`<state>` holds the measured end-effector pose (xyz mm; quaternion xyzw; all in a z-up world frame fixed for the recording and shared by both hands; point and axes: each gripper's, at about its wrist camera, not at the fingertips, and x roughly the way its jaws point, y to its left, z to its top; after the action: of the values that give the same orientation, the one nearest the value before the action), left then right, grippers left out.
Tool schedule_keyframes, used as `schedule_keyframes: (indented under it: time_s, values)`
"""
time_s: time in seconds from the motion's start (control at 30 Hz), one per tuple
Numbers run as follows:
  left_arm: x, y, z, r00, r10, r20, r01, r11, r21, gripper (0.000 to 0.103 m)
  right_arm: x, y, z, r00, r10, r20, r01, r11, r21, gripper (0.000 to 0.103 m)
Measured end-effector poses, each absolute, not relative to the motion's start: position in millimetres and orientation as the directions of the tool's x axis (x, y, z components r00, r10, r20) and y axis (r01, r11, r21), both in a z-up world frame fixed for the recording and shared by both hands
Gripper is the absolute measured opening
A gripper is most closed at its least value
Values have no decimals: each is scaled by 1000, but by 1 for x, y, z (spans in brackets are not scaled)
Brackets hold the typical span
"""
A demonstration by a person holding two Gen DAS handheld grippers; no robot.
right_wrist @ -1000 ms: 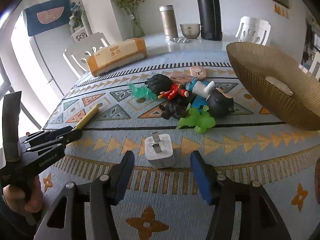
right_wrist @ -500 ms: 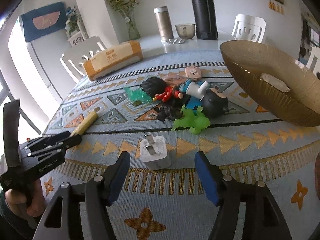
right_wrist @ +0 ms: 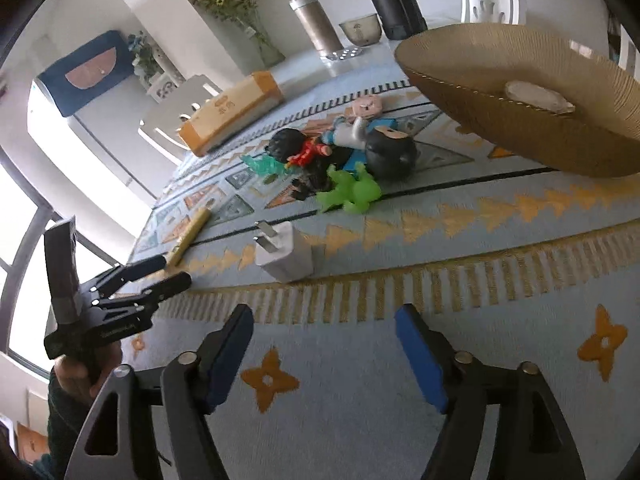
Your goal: Organize rigid objects
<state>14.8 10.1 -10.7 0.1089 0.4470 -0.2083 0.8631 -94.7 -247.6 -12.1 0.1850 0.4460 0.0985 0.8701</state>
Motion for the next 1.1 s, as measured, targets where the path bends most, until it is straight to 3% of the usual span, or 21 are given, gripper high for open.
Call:
schedule_keyframes:
  time_s: [0.17,0.23,0.3,0.33,0.37,0.4,0.43,0.5,0.8,1.0,1.1]
  values:
    - [35,-3,-8,513,-255,-820,454,891,6,70,-80,-223,-4,558,335,-759,-47,926,374,79]
    - [42,-5,-10,497,-267,-826,455,890,-14,64,-69,-205,-2,554,271,-787,-49,955,294,79]
    - [47,-7,-11,515,-251,-820,443,896,3,51,-56,-192,-2,558,205,-804,-30,973,227,79]
    - [47,-9,-10,521,-258,-814,451,892,6,39,-48,-187,-4,559,198,-805,-25,975,223,79]
    - [46,-10,-9,520,-263,-813,457,890,4,22,-42,-184,-6,557,195,-808,-18,975,223,71]
    - [44,-11,-9,519,-275,-810,467,884,-1,22,-35,-180,-11,546,177,-819,-3,978,209,56]
    - [42,-12,-9,526,-271,-806,465,885,6,22,-32,-179,-13,540,159,-827,6,981,193,53]
    - [40,-14,-9,546,-257,-797,461,887,30,22,-32,-175,-11,569,113,-815,11,989,145,27]
    - [24,-38,52,608,-366,-705,499,867,-20,21,-61,-204,34,697,79,-713,47,987,155,27]
    - [19,-95,116,625,-501,-599,592,804,-54,21,-93,-255,116,834,-165,-526,246,965,86,27]
    - [25,-135,134,595,-566,-571,644,761,-83,21,-95,-280,134,839,-258,-479,342,935,96,27]
